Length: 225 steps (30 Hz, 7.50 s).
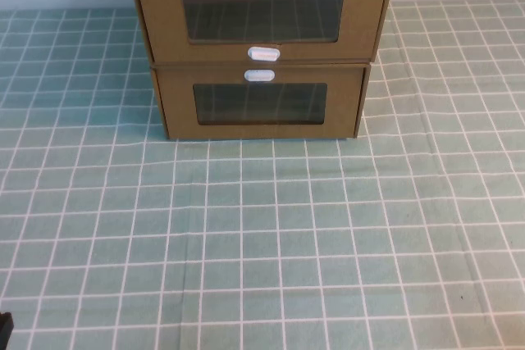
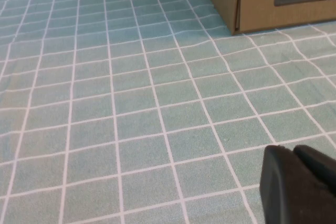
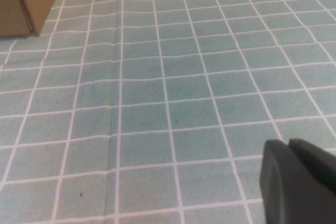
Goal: Open the shoe box
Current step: 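Pull the top drawer of the cardboard box fully open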
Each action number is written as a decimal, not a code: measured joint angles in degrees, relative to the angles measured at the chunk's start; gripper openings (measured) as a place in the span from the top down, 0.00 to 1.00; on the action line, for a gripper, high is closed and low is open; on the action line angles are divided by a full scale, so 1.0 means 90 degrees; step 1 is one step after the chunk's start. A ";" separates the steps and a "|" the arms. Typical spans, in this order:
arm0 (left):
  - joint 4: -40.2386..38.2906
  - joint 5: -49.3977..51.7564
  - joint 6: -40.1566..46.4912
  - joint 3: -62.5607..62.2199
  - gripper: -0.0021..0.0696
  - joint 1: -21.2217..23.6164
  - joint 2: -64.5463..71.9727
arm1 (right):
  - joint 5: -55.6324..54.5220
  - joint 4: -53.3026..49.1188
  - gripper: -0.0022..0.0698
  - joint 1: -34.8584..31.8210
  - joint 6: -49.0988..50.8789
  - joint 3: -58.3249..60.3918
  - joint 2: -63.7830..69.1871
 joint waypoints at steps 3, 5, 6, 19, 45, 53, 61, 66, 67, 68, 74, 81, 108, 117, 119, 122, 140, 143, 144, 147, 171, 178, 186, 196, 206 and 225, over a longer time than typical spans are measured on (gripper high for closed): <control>0.0008 0.0000 -0.0017 0.0000 0.98 0.0000 0.0000 | 0.0000 0.0000 0.99 0.0000 0.0000 0.0000 0.0000; 0.0008 -0.0011 -0.0022 0.0000 0.98 0.0000 0.0000 | 0.0000 -0.0004 0.99 0.0000 0.0000 0.0000 0.0000; 0.0008 -0.0010 -0.0022 0.0000 0.98 0.0000 0.0000 | 0.0000 -0.0015 0.99 0.0000 0.0000 0.0000 0.0000; 0.0187 -0.0227 -0.0022 0.0000 0.98 0.0000 0.0000 | 0.0000 -0.0015 0.99 0.0000 0.0000 0.0000 0.0000; 0.0373 -0.5664 -0.0332 0.0000 0.98 0.0000 0.0000 | -0.6945 -0.0015 0.99 0.0000 0.0000 0.0000 0.0000; 0.0286 -0.6718 -0.0602 0.0000 0.98 0.0000 -0.0010 | -0.8568 -0.0129 0.99 0.0000 0.0094 -0.0015 -0.0042; 0.0605 -0.6609 -0.1103 -0.1295 0.98 0.0000 -0.0024 | -0.7243 -0.0329 0.99 0.0000 0.1499 -0.2165 -0.0042; 0.0782 -0.4893 -0.1201 -0.3016 0.98 0.0000 0.0434 | -0.4871 -0.0353 0.99 0.0000 0.2091 -0.4518 0.0615; 0.0791 -0.4659 -0.1239 -0.3369 0.98 0.0000 0.0655 | -0.4440 -0.0353 0.99 0.0000 0.2107 -0.4934 0.0900; 0.0796 -0.4447 -0.1323 -0.3718 0.98 0.0000 0.0851 | -0.4079 -0.0353 0.99 0.0000 0.2121 -0.5250 0.1152; 0.0811 -0.2278 -0.2164 -0.5290 0.98 0.0000 0.2391 | -0.0928 -0.0353 0.99 0.0000 0.2133 -0.6960 0.3387; 0.0793 -0.1694 -0.2362 -0.5532 0.98 0.0000 0.3759 | 0.0162 -0.0335 0.99 0.0000 0.2031 -0.7267 0.5360; -0.1820 0.2067 0.2054 -0.9670 0.98 -0.0898 0.9109 | 0.2769 0.0822 0.99 0.2938 -0.6429 -0.8389 0.9264; -0.4101 0.3024 0.4159 -1.2205 0.98 -0.0945 1.1314 | 0.2618 0.2207 0.99 0.3543 -0.7236 -0.8408 0.9735; -0.4274 0.3182 0.4234 -1.2626 0.98 -0.0945 1.1813 | 0.2546 0.2077 0.99 0.3671 -0.7249 -0.8408 0.9841; -0.4493 0.3301 0.4236 -1.3037 0.98 -0.0945 1.2404 | 0.2326 0.1429 0.99 0.3902 -0.7028 -0.8408 0.9956; -0.4850 0.3413 0.3457 -1.3330 0.98 -0.0922 1.2731 | 0.1786 -0.9797 0.99 0.5740 0.3354 -0.8447 1.1436; -0.4887 0.3492 0.3264 -1.3341 0.98 -0.0911 1.2731 | 0.1707 -1.0490 0.99 0.5854 0.3912 -0.8510 1.1824; -0.4887 0.3522 0.3235 -1.3341 0.98 -0.0911 1.2731 | 0.1706 -1.0589 0.99 0.5891 0.3986 -0.8510 1.1937; -0.4896 0.3547 0.3194 -1.3355 0.98 -0.0901 1.2731 | 0.1706 -1.0700 0.96 0.5931 0.4090 -0.8510 1.2155; -0.4896 0.3653 0.3146 -1.3383 0.98 -0.0901 1.2731 | 0.1800 -1.0767 0.60 0.5704 0.4146 -0.9650 1.2873; -0.4896 0.3653 0.3137 -1.3383 0.98 -0.0897 1.2731 | 0.1496 -1.0767 0.66 0.5443 0.4146 -1.0001 1.3092; -0.4896 0.3653 0.3137 -1.3383 0.98 -0.0897 1.2731 | 0.1393 -1.0839 0.94 0.5371 0.4118 -1.0042 1.3131; -0.4902 0.3811 0.3137 -1.3383 0.98 -0.0897 1.2731 | 0.2111 -1.0852 0.95 0.5888 0.4094 -0.9404 1.2772; -0.4878 0.3815 0.3137 -1.3383 0.98 -0.0897 1.2731 | 0.2925 -1.0837 0.96 0.6874 0.4830 -0.7881 1.2009; -0.4899 0.3891 0.3089 -1.3383 0.98 -0.0779 1.2731 | 0.3215 -0.9853 0.93 0.7869 0.5185 -0.7058 1.1322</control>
